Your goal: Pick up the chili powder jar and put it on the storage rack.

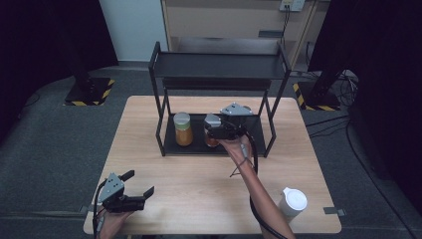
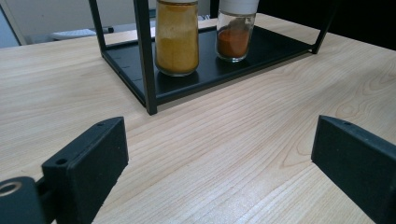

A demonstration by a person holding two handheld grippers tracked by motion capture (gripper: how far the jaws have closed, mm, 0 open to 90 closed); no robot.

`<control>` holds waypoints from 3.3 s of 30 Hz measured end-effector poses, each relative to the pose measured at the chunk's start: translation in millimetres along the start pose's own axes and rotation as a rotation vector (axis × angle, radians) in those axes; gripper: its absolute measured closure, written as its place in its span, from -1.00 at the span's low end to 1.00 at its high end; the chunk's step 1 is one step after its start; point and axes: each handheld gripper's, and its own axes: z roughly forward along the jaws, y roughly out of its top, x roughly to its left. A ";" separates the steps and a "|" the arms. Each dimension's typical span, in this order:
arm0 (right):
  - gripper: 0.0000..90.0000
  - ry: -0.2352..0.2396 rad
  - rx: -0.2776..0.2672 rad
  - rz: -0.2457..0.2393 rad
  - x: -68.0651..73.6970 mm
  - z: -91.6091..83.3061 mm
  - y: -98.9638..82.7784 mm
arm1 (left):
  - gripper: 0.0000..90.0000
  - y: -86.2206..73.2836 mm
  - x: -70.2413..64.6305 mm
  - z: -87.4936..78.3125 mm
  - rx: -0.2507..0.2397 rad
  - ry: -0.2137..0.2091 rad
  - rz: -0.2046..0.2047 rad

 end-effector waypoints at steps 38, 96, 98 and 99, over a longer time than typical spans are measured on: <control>-0.80 0.097 -0.025 -0.135 -23.6 -146.4 18.5 | -0.93 -0.3 -0.4 -0.5 -0.004 0.001 0.000; -0.83 -0.068 -0.242 -0.005 -33.2 -263.1 -152.6 | -0.93 0.9 -2.2 -0.6 0.004 0.004 0.003; -0.83 -0.071 -0.245 -0.006 -32.5 -263.0 -155.3 | -0.93 1.1 -2.1 -0.4 0.006 0.004 0.003; -0.83 -0.073 -0.243 -0.007 -32.1 -263.0 -156.4 | -0.93 1.1 -2.1 -0.4 0.006 0.004 0.003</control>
